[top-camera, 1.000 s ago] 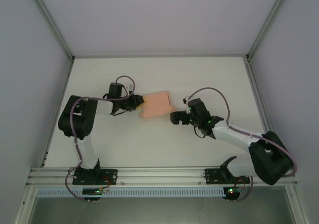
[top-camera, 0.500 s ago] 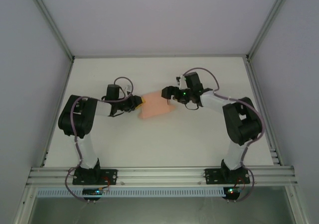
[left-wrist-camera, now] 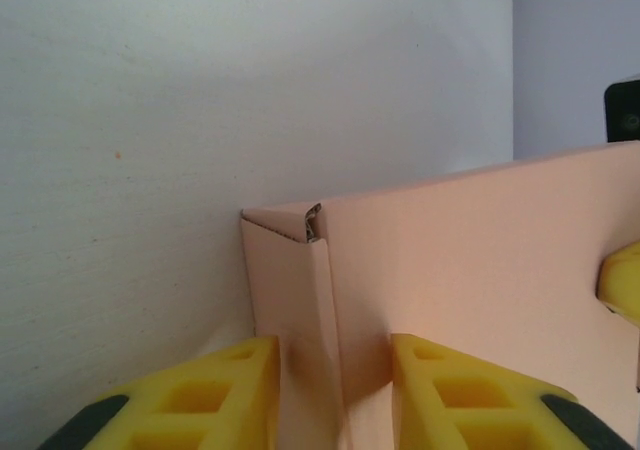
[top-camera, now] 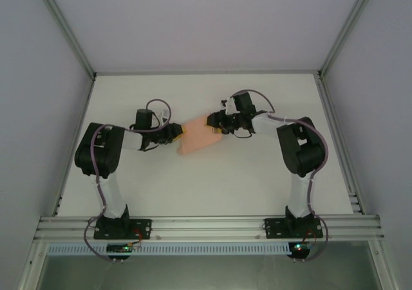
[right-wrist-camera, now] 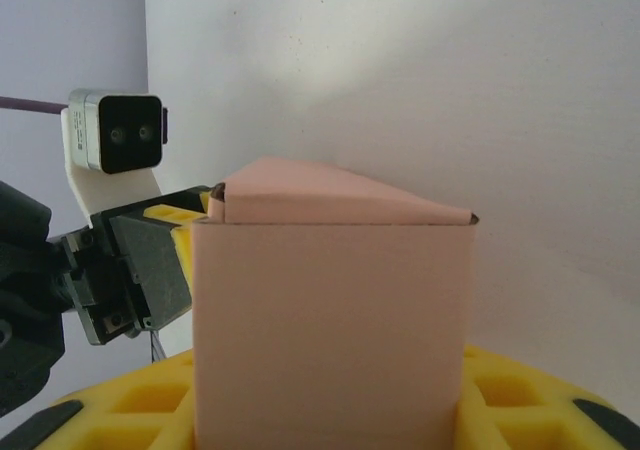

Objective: Assemble paper box

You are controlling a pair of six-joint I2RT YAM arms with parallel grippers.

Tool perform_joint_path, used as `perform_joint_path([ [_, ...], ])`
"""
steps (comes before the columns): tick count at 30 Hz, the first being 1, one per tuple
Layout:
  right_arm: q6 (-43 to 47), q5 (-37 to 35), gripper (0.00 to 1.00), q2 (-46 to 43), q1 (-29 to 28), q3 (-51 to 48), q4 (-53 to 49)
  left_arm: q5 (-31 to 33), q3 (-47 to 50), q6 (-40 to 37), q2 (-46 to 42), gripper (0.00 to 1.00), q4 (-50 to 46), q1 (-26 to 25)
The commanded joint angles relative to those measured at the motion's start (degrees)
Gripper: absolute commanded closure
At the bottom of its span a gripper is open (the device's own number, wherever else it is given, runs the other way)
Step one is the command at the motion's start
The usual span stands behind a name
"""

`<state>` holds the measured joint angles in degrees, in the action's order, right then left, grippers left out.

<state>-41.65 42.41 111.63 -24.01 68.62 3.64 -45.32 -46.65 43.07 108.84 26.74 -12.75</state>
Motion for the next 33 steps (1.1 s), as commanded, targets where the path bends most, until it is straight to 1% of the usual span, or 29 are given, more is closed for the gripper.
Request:
perform_joint_path([
  [1,-0.45,3.17,0.59,-6.04,-0.1,-2.36,0.67,4.37,0.44,-4.93,-3.22,0.58,-5.17,-0.47],
  [3,0.05,2.12,0.59,-8.85,0.43,-3.8,-0.21,4.92,0.01,-8.19,-7.74,0.47,-5.54,-1.25],
  [5,1.69,-0.05,0.6,-12.39,0.88,-5.06,-2.88,6.38,-0.35,-12.89,-12.97,0.33,-6.43,-2.63],
  [6,2.68,-1.74,0.59,-14.19,1.1,-5.42,-4.74,7.82,-0.46,-15.41,-15.47,0.23,-7.39,-3.61],
  [7,3.63,-3.57,0.6,-16.15,1.27,-5.79,-7.01,9.36,-0.63,-18.65,-18.0,0.05,-8.43,-4.77],
  [8,4.12,-5.87,0.59,-18.48,1.58,-5.93,-10.07,11.44,-0.63,-22.91,-20.92,0.0,-9.78,-6.56],
  [9,6.98,-7.75,0.59,-20.49,1.93,-6.1,-12.8,14.48,-0.58,-26.98,-23.59,0.0,-11.1,-8.65],
  [10,7.17,-9.29,0.6,-22.45,2.32,-6.41,-14.49,18.77,-0.39,-31.7,-26.16,0.0,-12.55,-11.24],
  [11,6.46,-10.86,0.6,-24.63,3.0,-6.72,-16.22,24.72,-0.02,-37.71,-28.81,0.0,-13.73,-14.88],
  [13,2.68,-14.0,0.6,-28.0,4.7,-6.69,-20.07,36.23,1.38,-49.02,-32.44,0.0,-13.26,-22.46],
  [14,0.21,-14.18,0.6,-29.63,6.25,-6.5,-21.89,41.01,2.54,-55.21,-34.02,0.0,-11.81,-26.37],
  [15,-1.92,-13.6,0.6,-30.75,7.66,-6.21,-23.52,43.6,3.74,-59.97,-35.16,0.0,-9.94,-29.05],
  [16,-3.59,-12.69,0.61,-31.81,9.12,-5.6,-25.53,45.07,5.18,-64.42,-36.17,0.0,-7.37,-31.36],
  [18,-7.78,-11.61,0.61,-33.19,11.54,-4.15,-29.88,45.56,7.05,-70.04,-37.16,0.0,-3.88,-33.95],
  [21,-11.19,-8.54,0.6,-33.89,14.31,-1.57,-37.68,46.75,6.7,-75.98,-36.39,0.0,-3.39,-36.76],
  [25,-16.06,-5.99,0.6,-34.07,14.88,-0.78,-40.88,53.92,4.58,-83.57,-31.46,0.0,-1.6,-41.12],
  [27,-17.95,-5.44,0.6,-34.08,14.89,-0.78,-40.83,57.17,4.45,-86.05,-29.09,0.0,2.13,-42.33],
  [33,-19.12,-4.25,0.6,-33.52,13.69,0.81,-41.4,58.33,3.07,-87.67,-24.37,0.0,7.83,-42.46],
])
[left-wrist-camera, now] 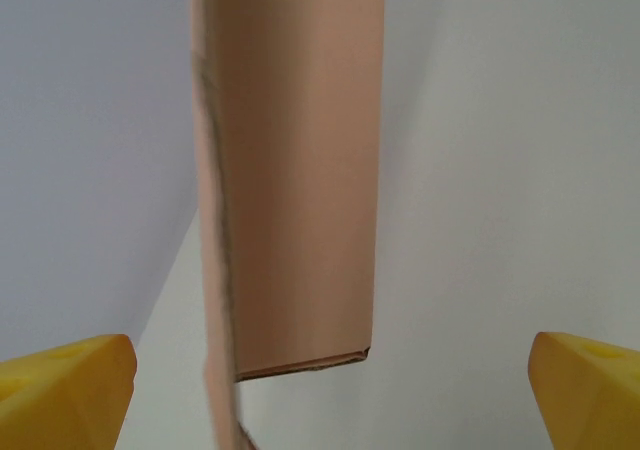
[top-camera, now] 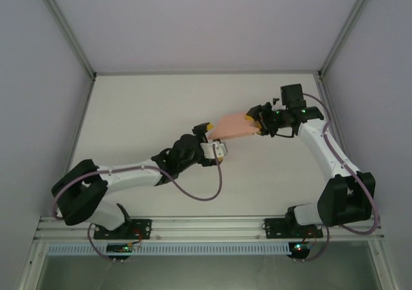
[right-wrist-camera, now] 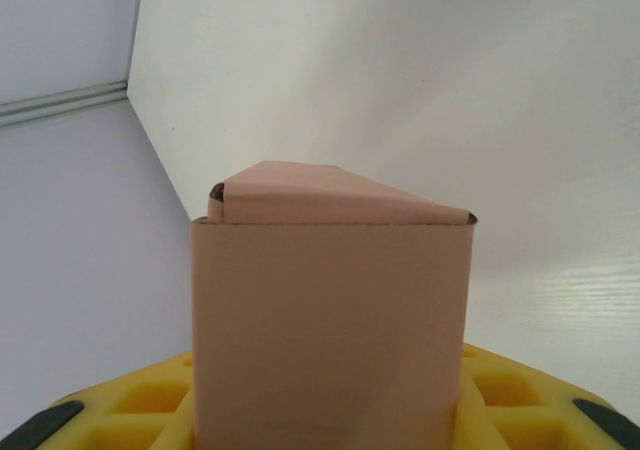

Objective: Assemble paper box

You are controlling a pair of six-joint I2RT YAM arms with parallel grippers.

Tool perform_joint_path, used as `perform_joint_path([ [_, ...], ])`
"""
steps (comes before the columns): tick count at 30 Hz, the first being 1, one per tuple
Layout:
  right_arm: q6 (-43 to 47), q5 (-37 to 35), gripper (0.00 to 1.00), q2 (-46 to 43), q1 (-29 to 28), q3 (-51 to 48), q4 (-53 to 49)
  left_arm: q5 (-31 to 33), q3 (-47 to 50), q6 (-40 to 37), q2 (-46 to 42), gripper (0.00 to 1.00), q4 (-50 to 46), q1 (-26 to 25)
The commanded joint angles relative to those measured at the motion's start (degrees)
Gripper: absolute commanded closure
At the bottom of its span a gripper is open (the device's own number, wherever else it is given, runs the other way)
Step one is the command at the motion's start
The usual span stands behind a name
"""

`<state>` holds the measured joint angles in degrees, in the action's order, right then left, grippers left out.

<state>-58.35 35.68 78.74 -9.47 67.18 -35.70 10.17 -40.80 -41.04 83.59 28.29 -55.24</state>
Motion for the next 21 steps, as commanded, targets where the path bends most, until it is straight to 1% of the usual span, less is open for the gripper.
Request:
perform_joint_path([
  [1,-2.83,3.49,0.6,-0.45,-1.22,1.88,-1.22,2.8,-2.96,-3.91,1.71,0.02,7.67,-0.04],
  [4,-4.18,4.81,0.6,0.3,-2.18,1.61,0.12,3.77,-3.09,-4.9,3.95,0.08,11.87,0.01],
  [5,-4.07,4.87,0.6,0.66,-2.43,1.79,-0.47,4.12,-3.06,-5.17,4.52,0.09,13.23,0.09],
  [6,-3.57,4.84,0.6,0.88,-2.46,1.82,-0.75,4.45,-3.24,-5.72,5.2,0.09,13.86,0.09],
  [8,-3.66,5.65,0.6,1.16,-2.79,1.64,-0.21,5.32,-3.87,-6.51,6.34,0.13,14.26,0.12],
  [10,-3.79,5.85,0.6,1.41,-2.94,1.83,-0.43,6.33,-4.14,-6.75,7.1,0.24,14.59,0.14],
  [12,-2.97,6.38,0.58,1.5,-3.05,2.33,-2.71,6.81,-3.64,-6.61,6.96,0.32,15.21,0.29],
  [15,-0.62,6.56,0.56,1.26,-2.69,2.27,-5.21,6.75,-2.61,-6.16,5.61,0.4,15.11,0.41],
  [17,-0.45,6.62,0.53,1.07,-2.5,1.92,-5.03,6.44,-2.06,-6.0,4.55,0.47,14.47,0.48],
  [19,-0.3,6.81,0.48,0.9,-2.35,1.47,-4.0,5.88,-1.63,-5.76,3.24,0.53,13.74,0.48],
  [20,-0.12,7.01,0.47,0.89,-2.4,1.47,-3.31,5.63,-1.16,-5.56,2.64,0.56,13.43,0.44],
  [21,0.36,7.07,0.47,0.82,-2.29,1.49,-2.79,5.29,-1.03,-5.38,2.09,0.58,13.03,0.49],
])
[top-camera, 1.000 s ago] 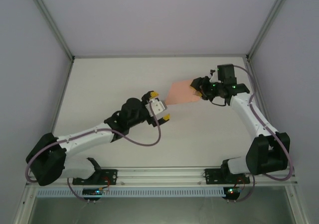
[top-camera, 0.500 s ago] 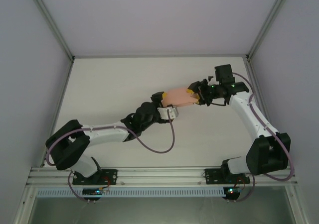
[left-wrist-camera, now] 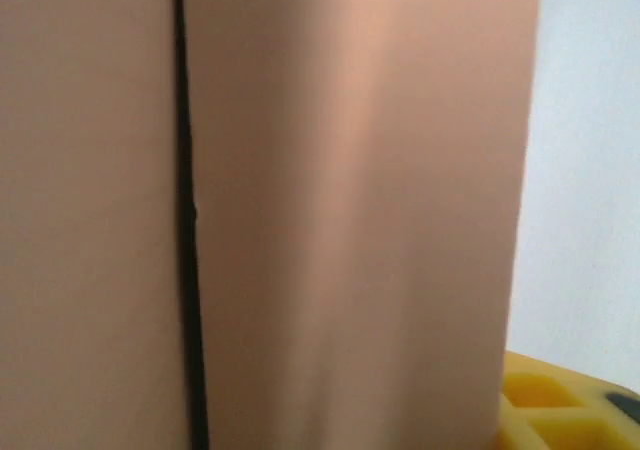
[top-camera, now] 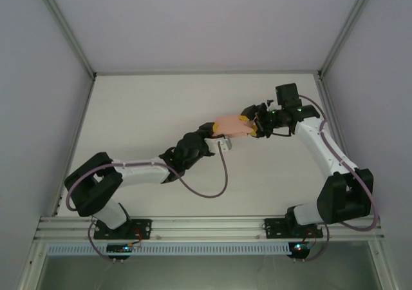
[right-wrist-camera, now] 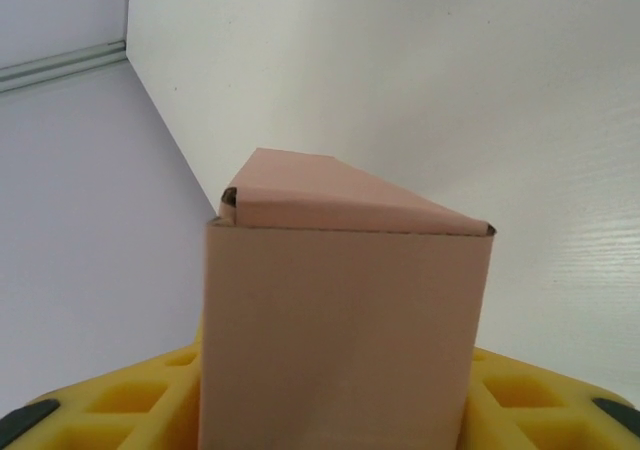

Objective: Assemble paper box

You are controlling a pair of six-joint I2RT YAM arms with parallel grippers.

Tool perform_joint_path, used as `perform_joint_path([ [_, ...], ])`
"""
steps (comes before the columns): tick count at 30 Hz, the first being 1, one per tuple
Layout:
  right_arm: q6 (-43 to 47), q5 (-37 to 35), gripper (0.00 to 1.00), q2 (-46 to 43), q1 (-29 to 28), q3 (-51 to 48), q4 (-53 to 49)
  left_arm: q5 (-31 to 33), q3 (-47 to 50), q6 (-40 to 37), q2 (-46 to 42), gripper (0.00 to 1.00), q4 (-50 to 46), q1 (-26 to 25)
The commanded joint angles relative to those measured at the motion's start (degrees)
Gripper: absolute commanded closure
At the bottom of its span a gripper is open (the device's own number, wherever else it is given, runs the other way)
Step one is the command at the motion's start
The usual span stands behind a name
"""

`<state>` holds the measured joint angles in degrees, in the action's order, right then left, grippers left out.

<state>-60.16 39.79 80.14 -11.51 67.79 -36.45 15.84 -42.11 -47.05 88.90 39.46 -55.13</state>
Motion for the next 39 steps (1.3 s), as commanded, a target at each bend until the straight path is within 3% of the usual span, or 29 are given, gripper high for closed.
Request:
perform_joint_path([
  [1,2.4,3.15,0.46,-0.6,-0.21,0.9,-1.64,-0.59,0.47,0.88,-3.75,0.58,1.44,0.38],
  [4,1.89,4.42,0.35,-0.68,0.29,-1.09,1.62,-1.14,0.39,1.5,-5.11,0.58,-0.94,0.47],
  [7,6.1,0.28,0.24,-1.49,1.29,-0.19,3.21,-1.8,-0.29,2.85,-6.51,0.58,-6.47,0.7],
  [10,16.37,-6.87,0.19,-3.45,1.82,0.0,4.68,-4.47,-3.99,6.65,-7.92,0.59,-20.47,2.31],
  [12,20.43,-15.31,0.14,-5.78,1.18,-1.26,11.33,-7.36,-7.13,10.45,-8.38,0.59,-31.07,4.32],
  [13,22.43,-17.35,0.01,-6.9,0.38,-2.89,14.88,-9.44,-8.64,11.82,-8.62,0.59,-36.17,5.44],
  [16,33.71,-15.86,0.01,-8.89,-0.35,-6.4,23.9,-17.86,-13.61,13.79,-9.21,0.6,-52.45,9.12],
  [19,45.01,-17.11,0.01,-10.02,-0.97,-7.71,26.28,-22.2,-17.3,13.16,-9.32,0.69,-64.94,12.04],
  [21,50.13,-16.72,0.01,-10.85,-1.55,-9.43,28.19,-20.44,-18.77,13.2,-9.06,0.67,-70.51,13.32],
  [23,53.21,-13.0,0.01,-11.94,-1.91,-11.74,31.13,-26.74,-19.74,9.78,-8.37,0.62,-76.99,15.49],
  [29,60.25,-11.82,0.01,-13.43,-5.56,-17.02,34.25,-31.31,-24.04,6.98,-3.71,0.58,-83.05,16.65],
  [39,64.57,-17.3,0.02,-12.05,-10.34,-14.21,23.5,-27.37,-33.41,6.25,11.11,0.56,-89.28,16.75],
])
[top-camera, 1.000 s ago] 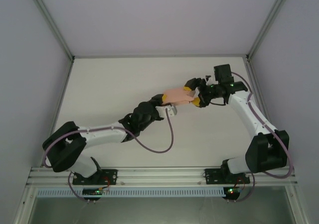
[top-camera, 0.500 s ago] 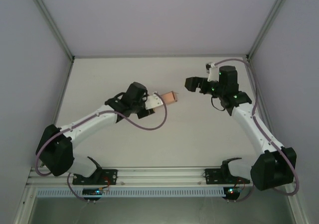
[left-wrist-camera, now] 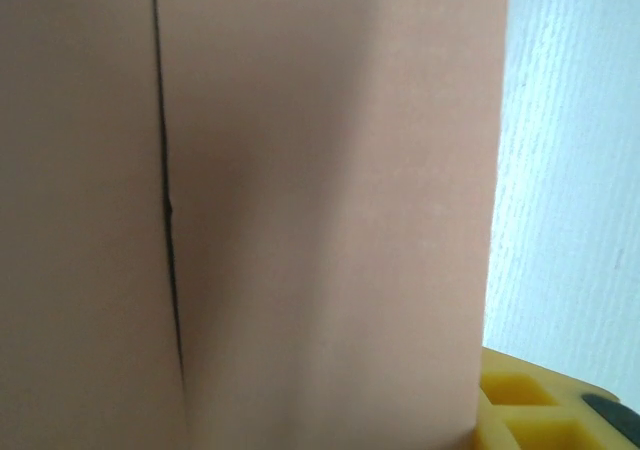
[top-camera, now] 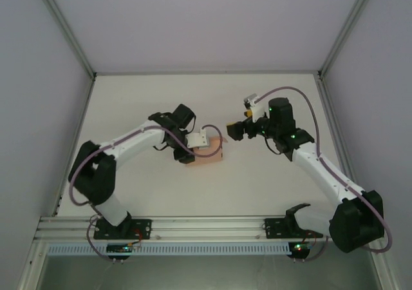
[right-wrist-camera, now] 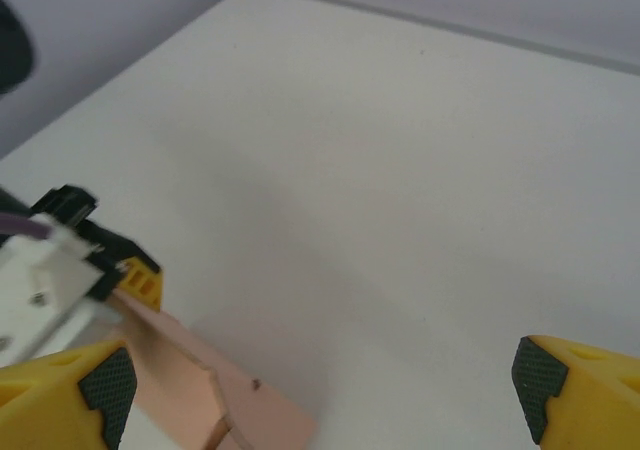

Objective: Assemble paper box

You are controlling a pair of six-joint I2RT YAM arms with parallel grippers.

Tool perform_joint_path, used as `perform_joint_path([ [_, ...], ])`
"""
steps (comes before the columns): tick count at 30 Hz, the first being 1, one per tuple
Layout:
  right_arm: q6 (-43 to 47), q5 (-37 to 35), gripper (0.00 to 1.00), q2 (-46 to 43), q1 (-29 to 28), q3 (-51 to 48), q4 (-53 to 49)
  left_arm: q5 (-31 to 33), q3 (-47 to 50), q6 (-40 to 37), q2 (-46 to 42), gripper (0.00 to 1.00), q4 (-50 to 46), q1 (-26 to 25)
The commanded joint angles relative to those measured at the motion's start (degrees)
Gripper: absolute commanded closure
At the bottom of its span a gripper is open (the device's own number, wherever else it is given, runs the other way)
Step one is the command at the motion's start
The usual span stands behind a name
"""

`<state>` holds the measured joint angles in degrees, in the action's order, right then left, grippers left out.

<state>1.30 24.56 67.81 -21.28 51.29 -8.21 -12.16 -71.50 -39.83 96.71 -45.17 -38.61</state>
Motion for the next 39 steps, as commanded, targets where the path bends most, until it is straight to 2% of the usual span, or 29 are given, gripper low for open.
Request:
perform_joint_path([
  [1,3.29,-2.3,0.04,0.79,-0.78,2.51,-5.91,1.12,-5.84,-0.79,5.15,0.56,-6.23,0.25],
  [8,5.27,-1.99,0.17,7.74,-2.35,4.56,-11.08,1.96,-10.05,-0.69,10.59,0.53,-9.52,-0.01],
  [13,5.73,-1.69,0.33,12.7,-3.32,7.89,-11.05,2.01,-9.86,-0.68,9.98,0.52,-8.98,-0.5],
  [15,5.85,-1.79,0.44,13.95,-3.84,8.93,-10.95,2.52,-9.89,-0.5,9.91,0.52,-8.69,-0.81],
  [19,6.66,-1.82,0.55,15.31,-4.43,11.35,-15.64,2.85,-9.88,-0.22,9.73,0.52,-7.93,-0.89],
  [30,6.83,-2.52,0.6,17.11,-4.91,12.18,-18.51,2.94,-9.73,0.45,9.64,0.5,-6.95,-1.2],
  [35,6.76,-3.03,0.64,17.86,-4.94,12.32,-17.69,2.83,-9.28,0.81,9.29,0.5,-6.54,-1.37],
  [39,5.54,-2.56,0.71,19.22,-5.21,12.84,-15.98,2.92,-9.05,0.9,9.05,0.49,-5.97,-1.47],
])
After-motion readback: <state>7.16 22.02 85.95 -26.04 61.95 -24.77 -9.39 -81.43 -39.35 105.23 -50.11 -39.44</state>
